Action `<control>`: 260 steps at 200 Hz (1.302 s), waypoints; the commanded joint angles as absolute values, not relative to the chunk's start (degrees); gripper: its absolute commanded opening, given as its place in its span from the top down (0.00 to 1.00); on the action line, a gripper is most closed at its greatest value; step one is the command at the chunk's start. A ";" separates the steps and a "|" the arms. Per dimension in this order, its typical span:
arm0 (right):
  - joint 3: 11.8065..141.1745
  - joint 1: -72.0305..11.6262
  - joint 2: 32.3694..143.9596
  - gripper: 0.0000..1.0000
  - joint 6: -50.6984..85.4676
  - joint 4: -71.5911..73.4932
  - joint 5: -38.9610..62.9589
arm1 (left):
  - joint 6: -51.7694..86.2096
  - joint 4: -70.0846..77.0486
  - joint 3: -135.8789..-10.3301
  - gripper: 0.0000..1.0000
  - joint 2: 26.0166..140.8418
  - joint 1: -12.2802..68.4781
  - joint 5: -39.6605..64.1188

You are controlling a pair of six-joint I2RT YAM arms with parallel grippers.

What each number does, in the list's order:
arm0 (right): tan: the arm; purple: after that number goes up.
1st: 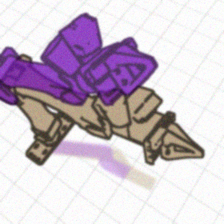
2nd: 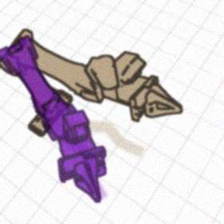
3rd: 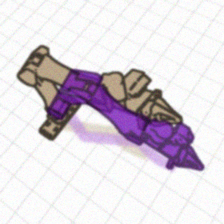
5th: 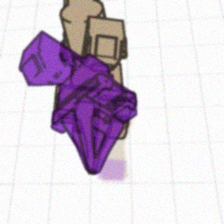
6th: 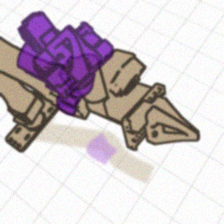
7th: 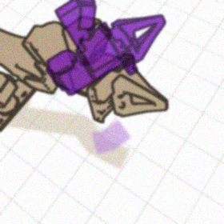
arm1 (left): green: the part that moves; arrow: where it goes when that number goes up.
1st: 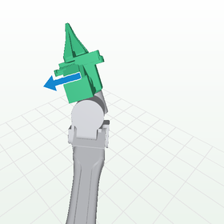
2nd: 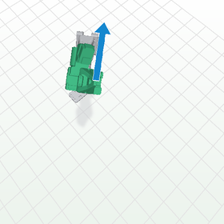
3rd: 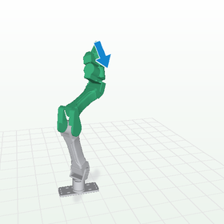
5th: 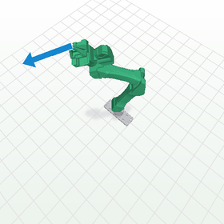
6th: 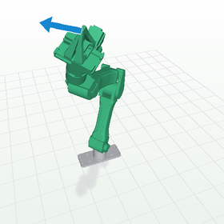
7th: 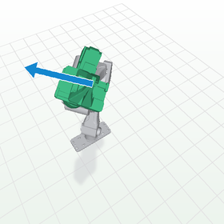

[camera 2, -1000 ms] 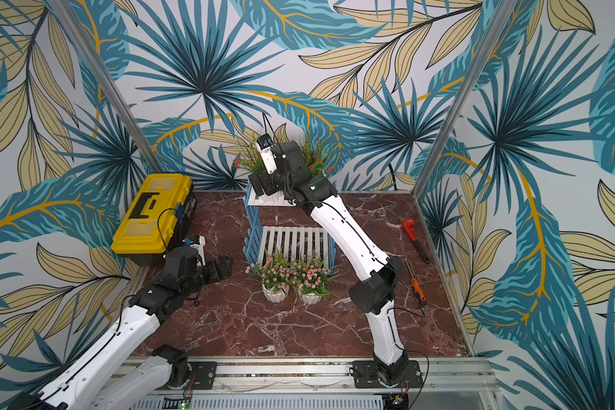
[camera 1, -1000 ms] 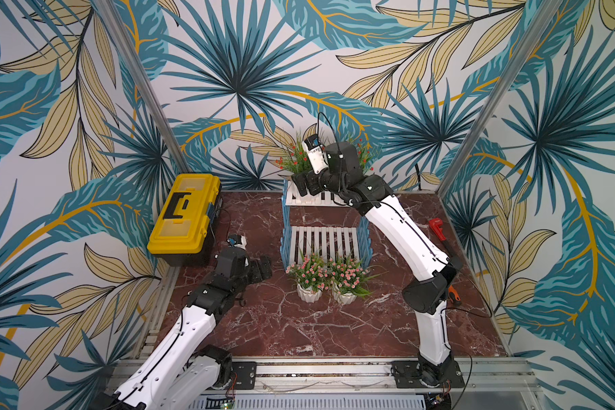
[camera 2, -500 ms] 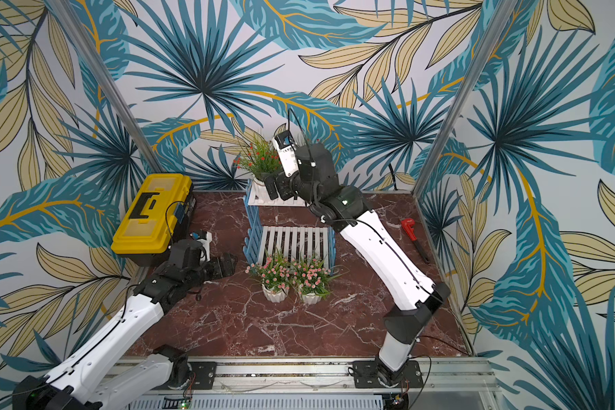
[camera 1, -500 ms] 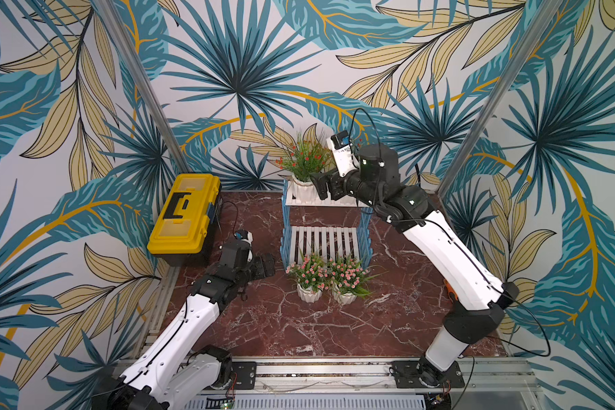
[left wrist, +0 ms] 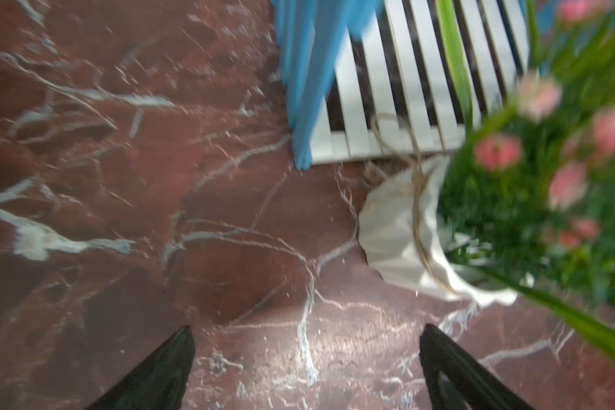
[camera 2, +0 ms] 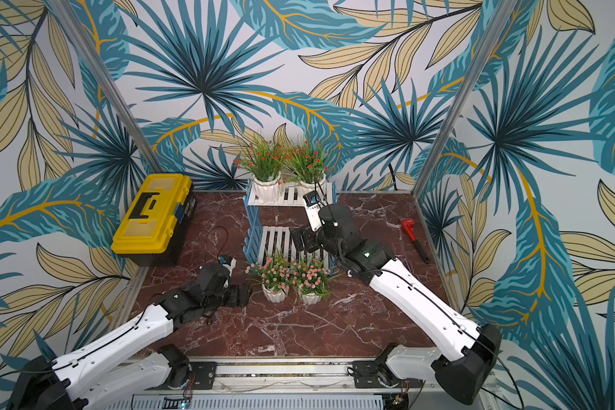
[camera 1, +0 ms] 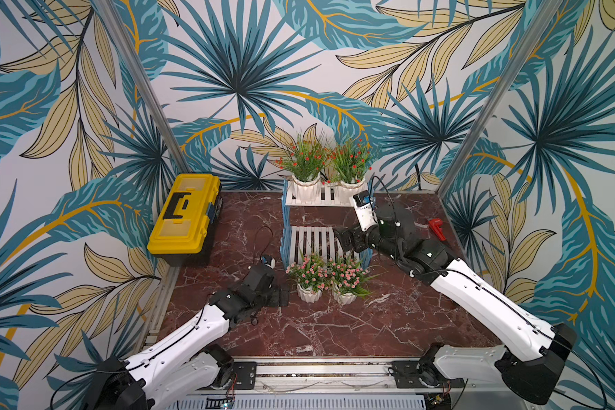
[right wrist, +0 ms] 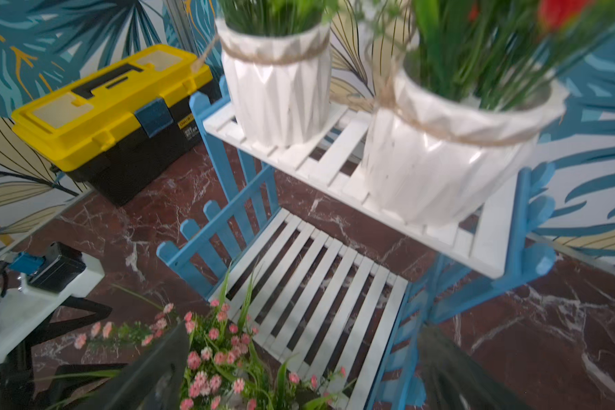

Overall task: Place the baby's breath potted plants on the rack by color
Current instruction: Pick up the baby's breath potted plant from the center of the board.

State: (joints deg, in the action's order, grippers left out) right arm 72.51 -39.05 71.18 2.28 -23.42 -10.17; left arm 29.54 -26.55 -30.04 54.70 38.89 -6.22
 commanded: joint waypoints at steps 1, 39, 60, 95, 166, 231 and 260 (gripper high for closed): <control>68.95 -39.24 67.58 0.01 3.90 -17.83 -12.18 | 28.03 -17.31 -24.78 0.00 51.47 45.50 -9.58; 67.45 -39.22 67.86 0.00 4.86 -15.29 -13.47 | 25.42 -7.97 -22.06 0.01 49.54 55.25 -15.76; 67.92 -39.28 68.59 0.01 5.19 -14.94 -13.35 | 24.79 -0.80 -19.31 0.00 49.81 57.07 -17.10; 68.94 -39.24 69.86 0.01 6.96 -15.76 -11.88 | 20.99 13.50 -15.20 0.01 55.90 57.76 -21.06; 67.84 -39.29 69.02 0.00 8.83 -14.63 -11.00 | 18.56 33.65 -14.79 0.01 73.33 57.77 -22.82; 67.24 -39.31 69.63 0.01 8.90 -13.80 -11.00 | 15.43 38.99 -17.44 0.01 83.82 57.59 -21.79; 66.76 -39.42 69.36 0.01 8.68 -13.35 -10.48 | 14.28 40.64 -18.33 0.00 85.93 56.57 -20.64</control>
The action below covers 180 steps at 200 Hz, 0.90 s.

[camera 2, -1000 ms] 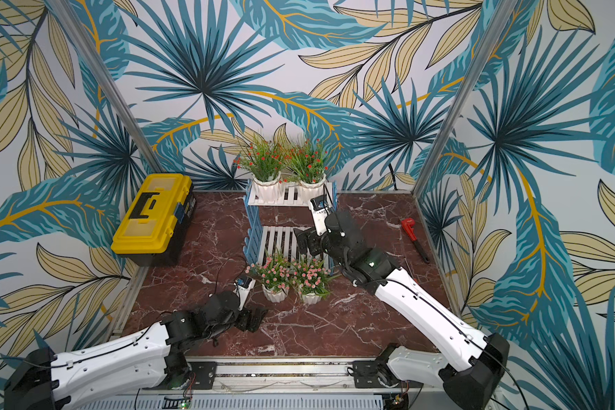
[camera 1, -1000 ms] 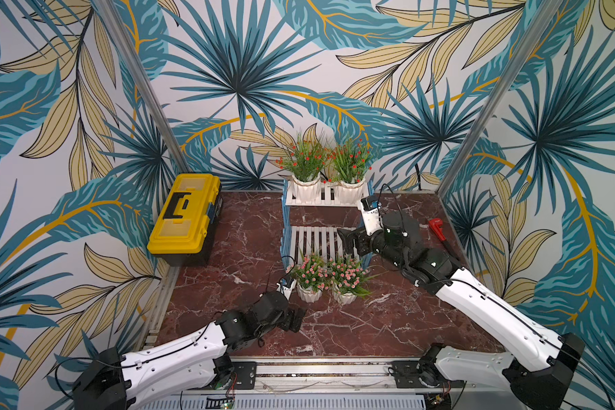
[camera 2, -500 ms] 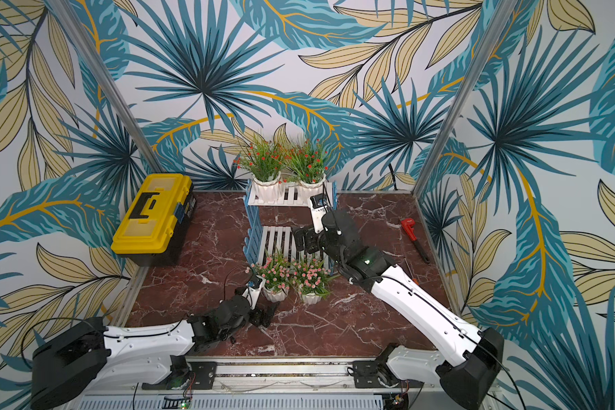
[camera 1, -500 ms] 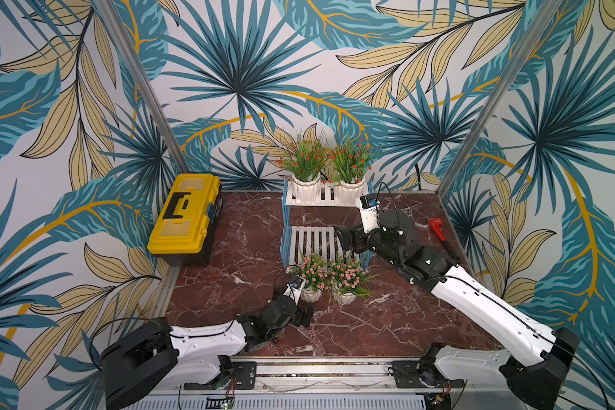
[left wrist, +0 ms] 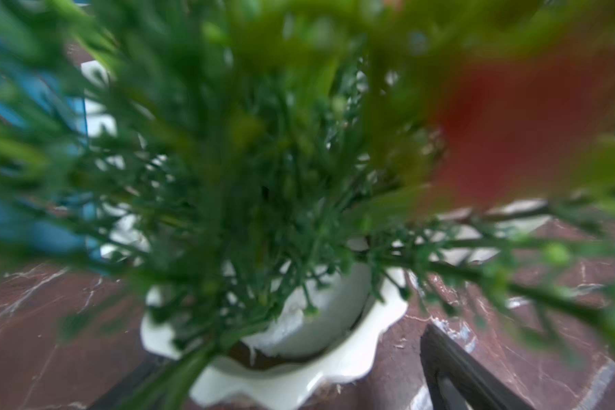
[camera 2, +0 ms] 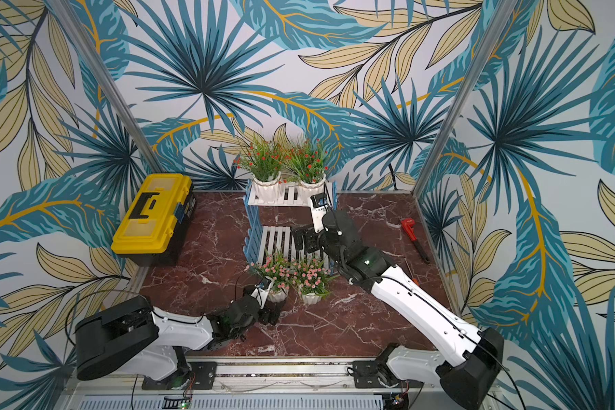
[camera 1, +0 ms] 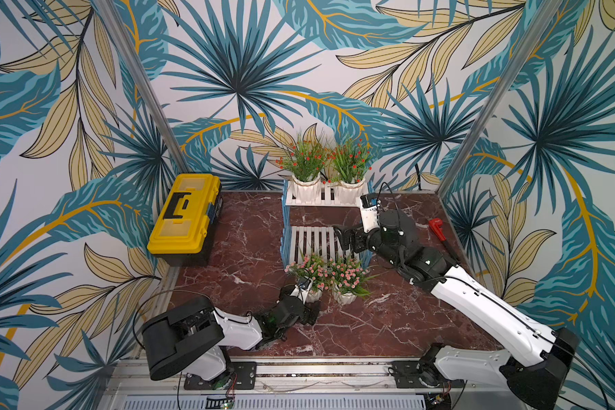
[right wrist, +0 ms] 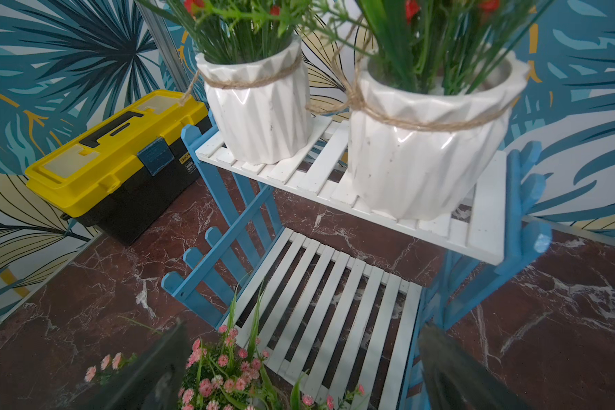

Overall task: Place the baby's breath potted plants on the rack by color
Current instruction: Pick up the baby's breath potted plant from the center of the board.

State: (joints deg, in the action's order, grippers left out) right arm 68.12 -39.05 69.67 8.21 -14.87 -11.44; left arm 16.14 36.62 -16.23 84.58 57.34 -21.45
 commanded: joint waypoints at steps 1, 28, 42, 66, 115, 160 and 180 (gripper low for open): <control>66.73 -39.44 69.35 0.01 8.69 -13.36 -10.43 | 14.30 40.71 -18.39 0.00 85.99 56.54 -20.56; 65.53 -39.43 68.60 0.00 8.71 -13.01 -9.53 | 13.32 41.32 -19.80 0.01 87.92 55.18 -20.13; 65.01 -39.40 68.17 0.01 8.92 -13.01 -9.65 | 13.06 41.52 -20.38 0.01 88.57 54.32 -19.49; 64.34 -39.38 67.43 0.01 9.42 -11.92 -9.64 | 11.99 41.83 -21.26 0.01 89.57 52.96 -18.00; 62.23 -39.67 65.23 0.01 10.52 -9.93 -10.23 | 8.39 42.55 -23.98 0.01 94.27 51.76 -13.12; 61.15 -39.90 64.20 0.00 10.72 -10.55 -11.55 | 7.23 42.88 -24.11 0.02 95.09 51.75 -12.75; 60.88 -39.93 64.10 0.00 11.03 -10.46 -11.70 | 7.19 44.65 -22.74 0.15 94.74 51.72 -12.73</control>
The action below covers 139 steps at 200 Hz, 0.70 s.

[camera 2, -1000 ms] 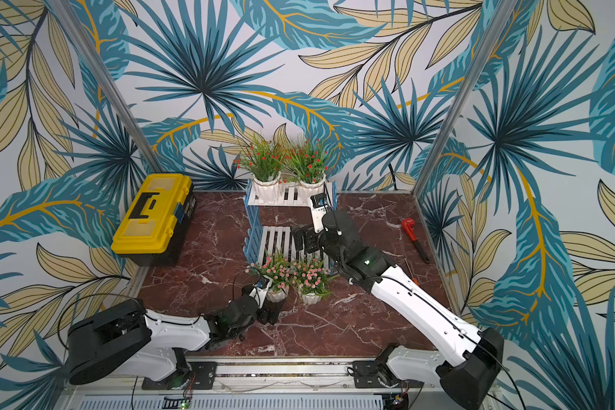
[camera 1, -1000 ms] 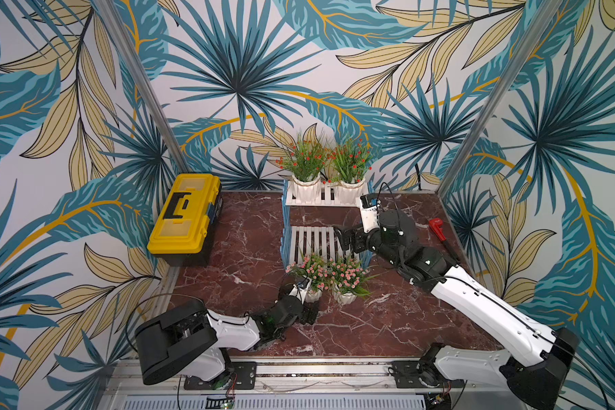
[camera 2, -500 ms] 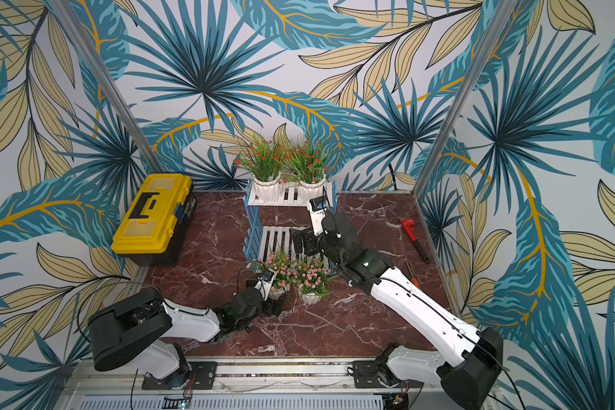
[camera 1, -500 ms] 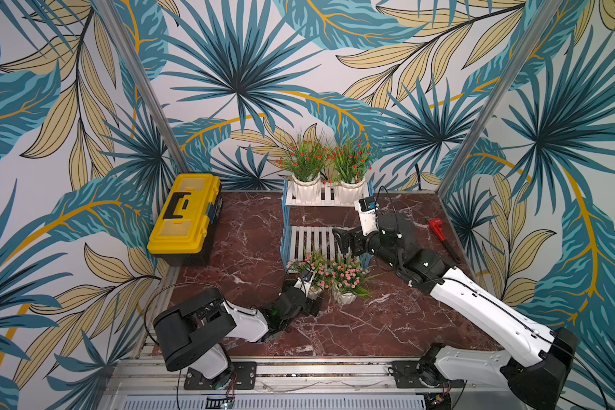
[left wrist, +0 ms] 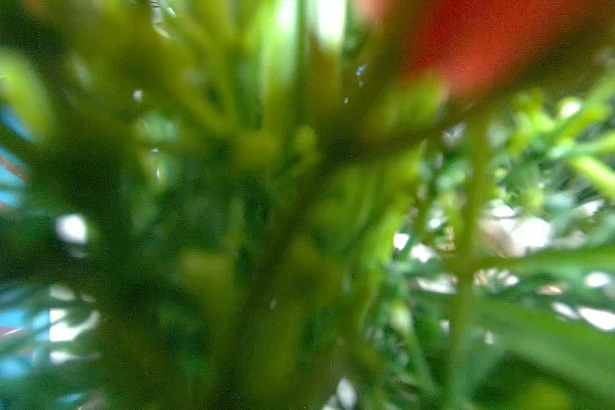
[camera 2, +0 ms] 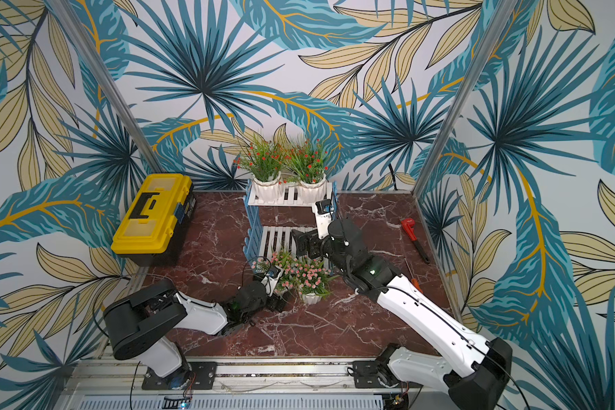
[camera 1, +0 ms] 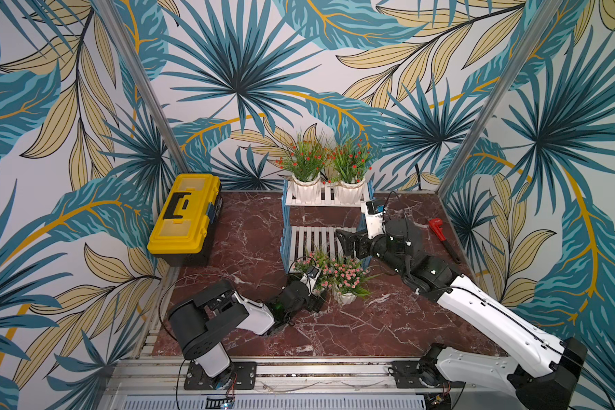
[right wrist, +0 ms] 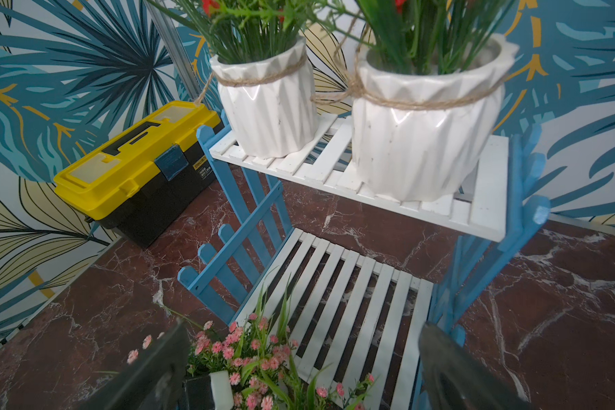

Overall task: Place the baby's breath potted plants on the rack by color
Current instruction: Pick up the baby's breath potted plant from the center of the board.

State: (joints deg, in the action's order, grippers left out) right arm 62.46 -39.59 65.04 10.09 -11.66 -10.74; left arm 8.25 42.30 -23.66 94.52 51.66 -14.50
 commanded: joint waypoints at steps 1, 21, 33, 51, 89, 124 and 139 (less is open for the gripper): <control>60.85 -39.92 64.13 0.01 11.05 -10.46 -11.74 | 7.15 44.74 -22.66 0.15 94.70 51.74 -12.74; 60.82 -40.02 64.42 0.00 11.30 -10.50 -11.41 | 7.09 44.88 -21.98 0.28 93.75 51.81 -12.75; 60.94 -39.99 64.63 0.01 11.36 -10.48 -11.31 | 7.30 44.87 -21.47 0.32 92.53 51.79 -12.79; 60.99 -40.12 64.67 0.00 11.32 -10.37 -11.47 | 7.60 44.80 -20.38 0.35 89.83 52.01 -13.43; 60.97 -40.21 64.33 0.00 11.16 -10.71 -12.10 | 8.34 44.36 -18.42 0.38 82.88 52.02 -14.68; 61.35 -40.33 64.19 0.00 11.16 -11.20 -12.26 | 8.81 44.29 -19.69 0.38 79.39 51.89 -15.96; 61.76 -40.36 64.08 0.00 10.91 -11.56 -12.23 | 9.03 42.41 -21.77 0.37 79.42 51.57 -17.00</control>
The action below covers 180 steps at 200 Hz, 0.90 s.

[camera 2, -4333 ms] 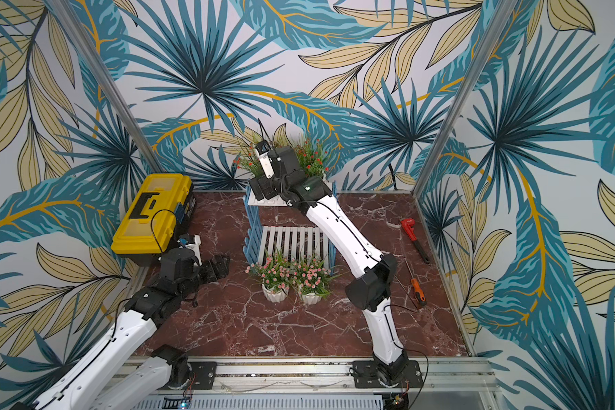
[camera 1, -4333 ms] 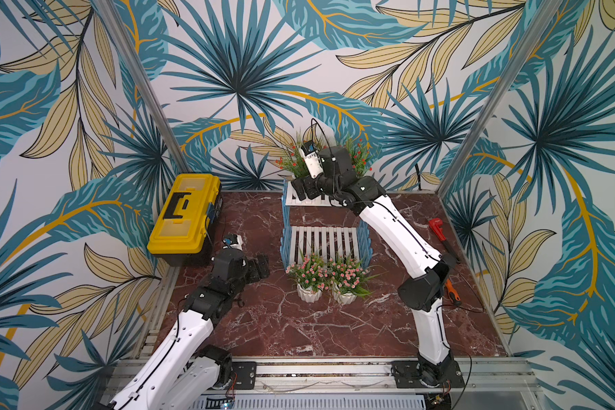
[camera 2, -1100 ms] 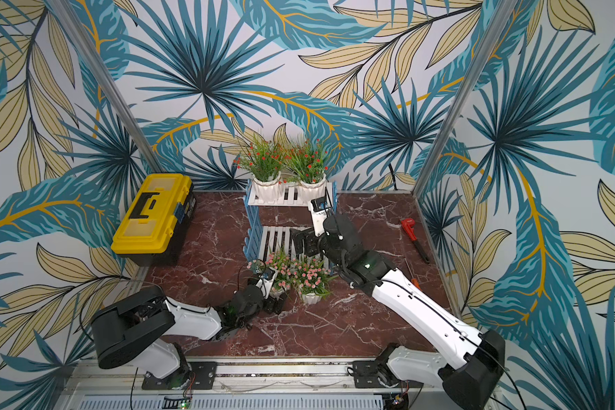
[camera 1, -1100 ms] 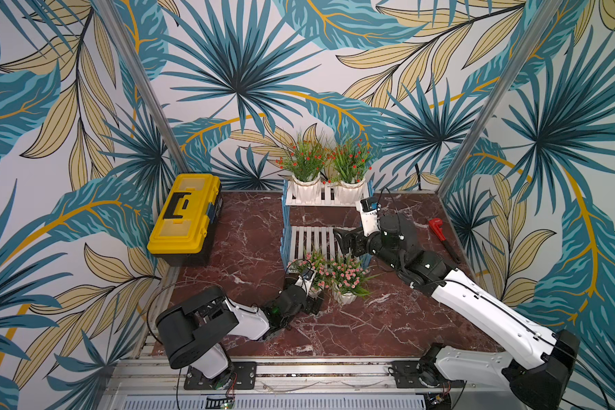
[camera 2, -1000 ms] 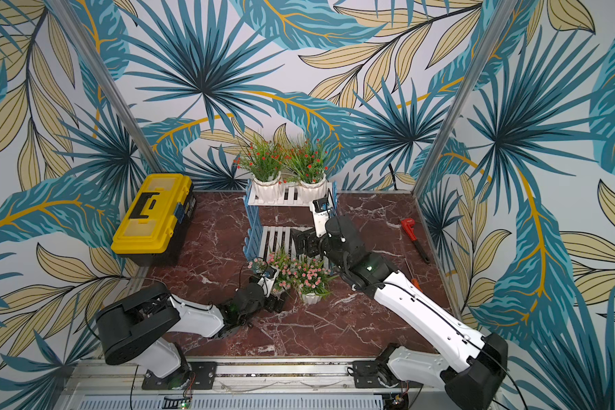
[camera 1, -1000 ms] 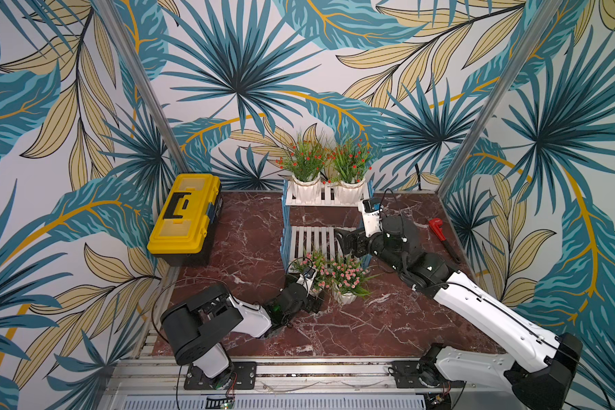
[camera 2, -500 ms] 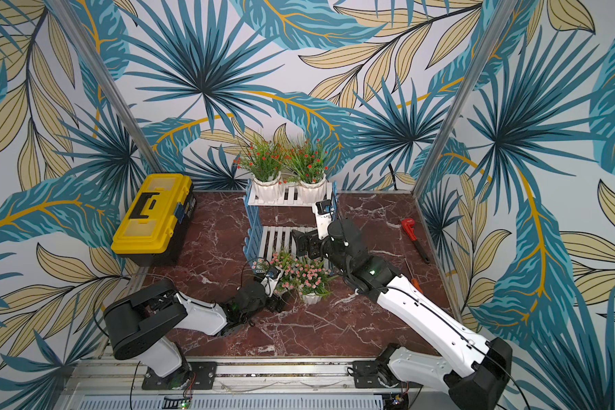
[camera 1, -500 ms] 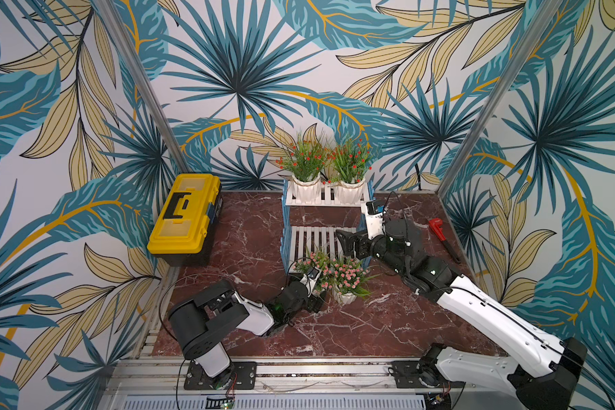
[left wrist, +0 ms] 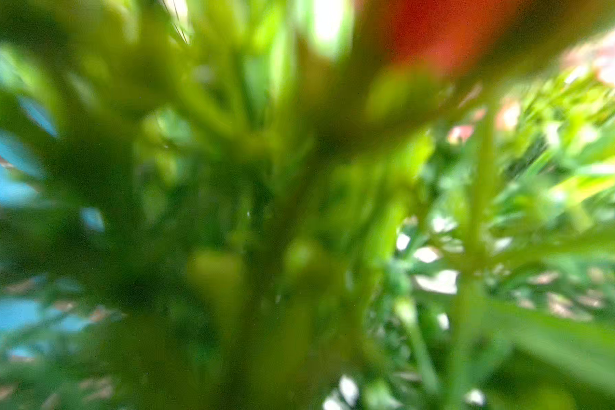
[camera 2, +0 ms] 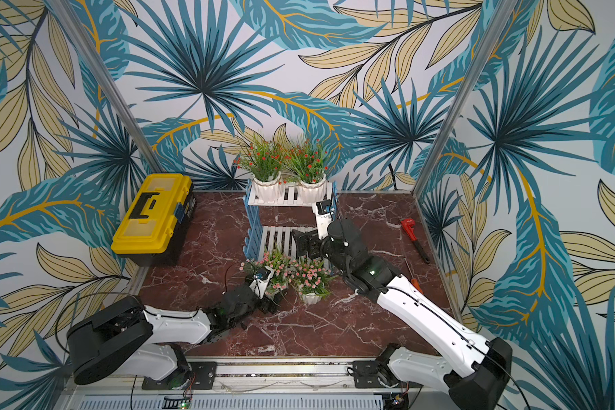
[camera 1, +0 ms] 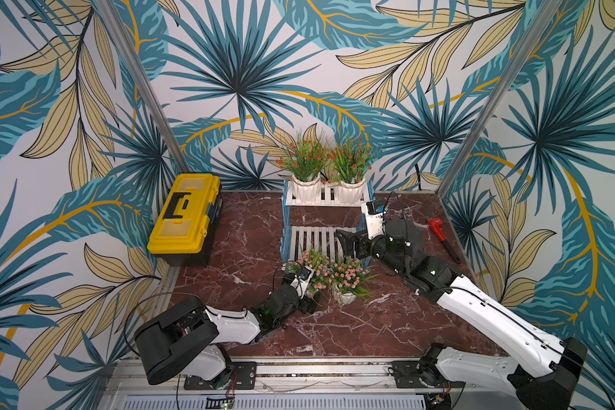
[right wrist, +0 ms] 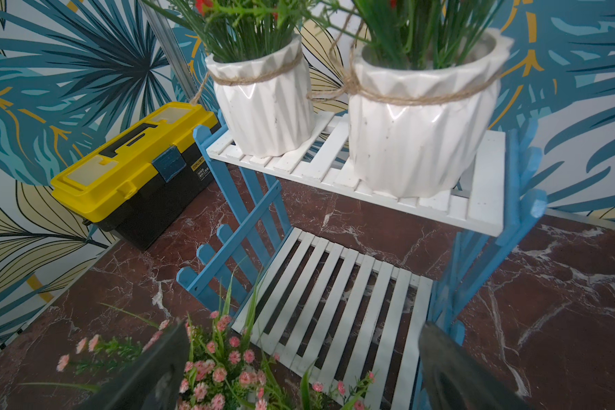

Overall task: Place the baby's breath potted plants on the rack by color
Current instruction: Pick up the baby's breath potted plant from the center of the board, then place the baby's breath potted plant on the rack.

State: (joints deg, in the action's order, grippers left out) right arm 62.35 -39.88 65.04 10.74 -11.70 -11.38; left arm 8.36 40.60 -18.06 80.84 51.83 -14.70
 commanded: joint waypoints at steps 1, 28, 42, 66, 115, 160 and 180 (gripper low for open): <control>61.77 -40.35 64.12 0.00 10.95 -11.58 -12.27 | 9.04 42.17 -21.91 0.37 79.44 51.54 -17.07; 62.92 -40.43 64.02 0.01 10.72 -14.11 -12.32 | 9.01 37.62 -27.31 0.37 81.31 50.57 -18.54; 62.85 -40.48 63.67 0.01 10.50 -14.36 -12.62 | 9.13 37.24 -29.41 0.37 82.73 49.82 -19.87; 62.64 -40.55 62.95 0.01 10.54 -15.36 -13.35 | 10.42 35.93 -33.27 0.37 86.06 46.98 -21.08; 61.22 -40.60 60.87 0.00 10.19 -16.16 -14.56 | 10.88 33.39 -41.38 0.35 94.21 43.83 -21.69; 61.08 -40.69 60.92 0.00 10.16 -16.07 -14.32 | 11.82 32.74 -44.90 0.34 97.99 42.73 -24.00; 60.83 -40.65 61.00 0.01 9.78 -15.94 -14.28 | 13.19 32.06 -45.75 0.33 99.01 42.07 -24.65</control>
State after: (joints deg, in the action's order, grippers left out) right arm 62.37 -40.29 61.36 10.68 -15.57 -13.69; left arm 11.38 30.09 -42.94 99.00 42.85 -22.22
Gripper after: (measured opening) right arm 0.995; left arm 0.926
